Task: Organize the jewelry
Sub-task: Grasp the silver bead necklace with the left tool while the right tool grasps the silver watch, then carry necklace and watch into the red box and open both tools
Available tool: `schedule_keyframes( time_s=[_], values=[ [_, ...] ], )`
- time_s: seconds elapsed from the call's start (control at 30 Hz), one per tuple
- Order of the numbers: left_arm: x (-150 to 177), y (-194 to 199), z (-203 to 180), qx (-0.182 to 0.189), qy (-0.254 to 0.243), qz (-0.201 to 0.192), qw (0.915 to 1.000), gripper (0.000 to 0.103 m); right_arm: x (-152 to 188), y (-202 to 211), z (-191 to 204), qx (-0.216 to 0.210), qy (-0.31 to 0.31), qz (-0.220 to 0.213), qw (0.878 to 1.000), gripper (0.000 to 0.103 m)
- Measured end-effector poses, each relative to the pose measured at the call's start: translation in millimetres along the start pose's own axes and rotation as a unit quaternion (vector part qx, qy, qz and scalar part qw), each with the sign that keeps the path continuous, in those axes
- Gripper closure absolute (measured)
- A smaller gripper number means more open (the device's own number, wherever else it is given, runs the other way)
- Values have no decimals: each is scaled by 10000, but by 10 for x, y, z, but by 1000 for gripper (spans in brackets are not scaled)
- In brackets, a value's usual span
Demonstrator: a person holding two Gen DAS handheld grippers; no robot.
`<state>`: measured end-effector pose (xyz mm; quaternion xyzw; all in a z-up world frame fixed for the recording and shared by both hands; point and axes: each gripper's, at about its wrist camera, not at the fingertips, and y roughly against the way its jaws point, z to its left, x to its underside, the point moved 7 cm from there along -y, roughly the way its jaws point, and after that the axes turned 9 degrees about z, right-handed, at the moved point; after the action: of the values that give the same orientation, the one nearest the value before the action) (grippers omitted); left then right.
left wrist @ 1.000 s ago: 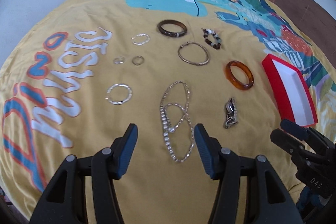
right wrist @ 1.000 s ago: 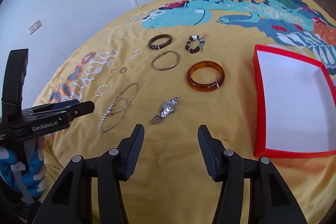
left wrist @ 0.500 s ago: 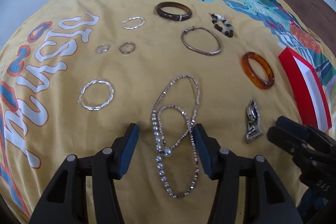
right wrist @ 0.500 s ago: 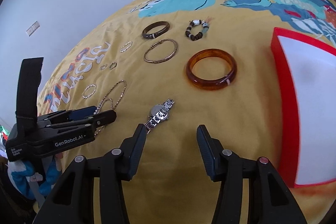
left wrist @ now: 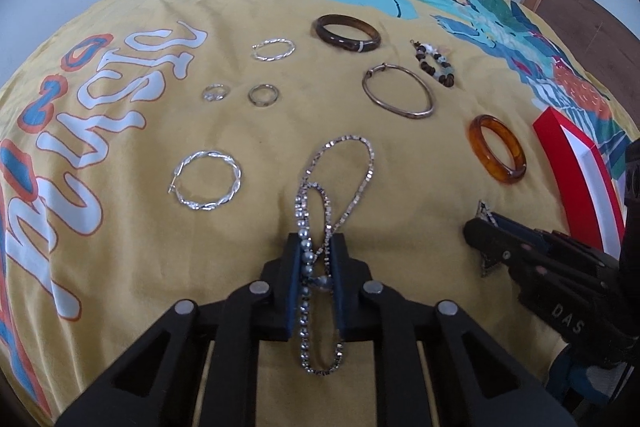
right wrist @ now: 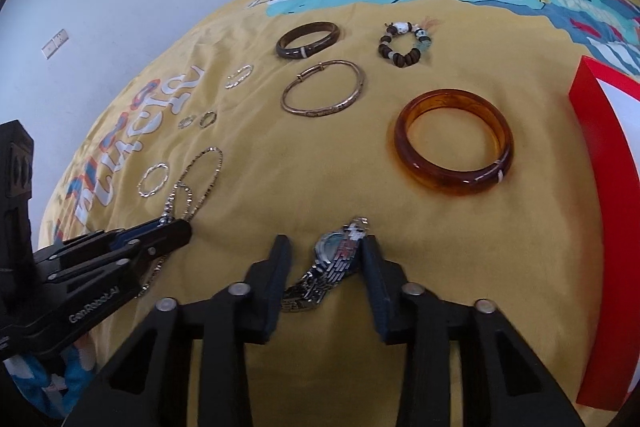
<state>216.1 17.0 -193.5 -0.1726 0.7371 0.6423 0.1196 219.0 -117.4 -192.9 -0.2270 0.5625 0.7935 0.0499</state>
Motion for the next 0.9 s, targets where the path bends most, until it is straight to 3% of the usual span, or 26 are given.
schedule_keyframes(
  time_s=[0.13, 0.57, 0.9],
  values=[
    [21, 109, -67, 108, -69, -45, 9999, 96, 55, 123, -15, -106, 3, -9, 9999, 80],
    [126, 755, -441, 291, -235, -297, 9989, 96, 154, 976, 89, -341, 30, -626, 9975, 80],
    [-150, 1339, -1331, 829, -858, -683, 9905, 96, 199, 1784, -542, 32, -310, -1193, 9924, 80]
  ],
)
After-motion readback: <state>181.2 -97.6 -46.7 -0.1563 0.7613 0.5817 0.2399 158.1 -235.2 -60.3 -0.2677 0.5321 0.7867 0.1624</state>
